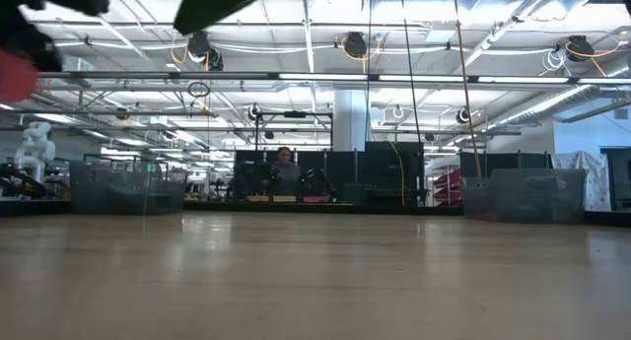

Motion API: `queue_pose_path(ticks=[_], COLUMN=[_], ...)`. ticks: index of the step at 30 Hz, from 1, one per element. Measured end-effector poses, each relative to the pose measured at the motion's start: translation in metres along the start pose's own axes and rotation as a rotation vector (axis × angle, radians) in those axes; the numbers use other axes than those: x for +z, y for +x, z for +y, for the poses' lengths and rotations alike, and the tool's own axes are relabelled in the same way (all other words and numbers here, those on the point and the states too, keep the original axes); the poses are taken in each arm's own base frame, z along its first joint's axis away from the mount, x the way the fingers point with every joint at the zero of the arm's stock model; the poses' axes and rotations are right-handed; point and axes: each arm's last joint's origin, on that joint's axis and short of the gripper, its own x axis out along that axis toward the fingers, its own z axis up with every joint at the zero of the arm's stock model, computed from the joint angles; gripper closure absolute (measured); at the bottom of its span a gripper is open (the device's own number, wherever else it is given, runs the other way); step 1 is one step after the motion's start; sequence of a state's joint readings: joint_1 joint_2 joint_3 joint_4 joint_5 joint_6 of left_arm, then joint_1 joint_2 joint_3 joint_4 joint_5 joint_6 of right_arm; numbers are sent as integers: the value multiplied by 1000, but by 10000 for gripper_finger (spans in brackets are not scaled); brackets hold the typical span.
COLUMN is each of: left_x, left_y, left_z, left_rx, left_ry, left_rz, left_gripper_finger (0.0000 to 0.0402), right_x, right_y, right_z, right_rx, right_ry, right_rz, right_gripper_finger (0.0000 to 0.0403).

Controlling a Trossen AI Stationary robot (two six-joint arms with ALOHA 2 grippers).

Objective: Sort blocks by size
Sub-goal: Put the orange cylindrical block into the white bin

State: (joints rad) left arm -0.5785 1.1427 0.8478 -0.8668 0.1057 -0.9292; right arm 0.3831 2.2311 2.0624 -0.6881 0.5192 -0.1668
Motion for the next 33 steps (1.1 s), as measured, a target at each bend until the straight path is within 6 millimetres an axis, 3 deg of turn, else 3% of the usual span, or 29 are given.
queue_pose_path(ticks=[7, 14, 27, 33], left_x=[-9, -14, -31, -38], left_y=[0, -9, -12, -14], left_z=[-1, 0, -3, -5], left_rx=[-17, 36, 63, 49], left_ry=[-42, -121, -230, -323], left_rz=[99, 183, 339, 482], left_gripper_finger=[267, 267, 267, 267], right_x=[-13, -22, -46, -67], right_y=[6, 6, 29, 32], right_z=[-11, -8, 7, 2], right_rx=[10, 150, 212, 189], right_ry=[17, 11, 34, 109], right_rz=[107, 188, 212, 179], right_gripper_finger=[190, 190, 190, 190])
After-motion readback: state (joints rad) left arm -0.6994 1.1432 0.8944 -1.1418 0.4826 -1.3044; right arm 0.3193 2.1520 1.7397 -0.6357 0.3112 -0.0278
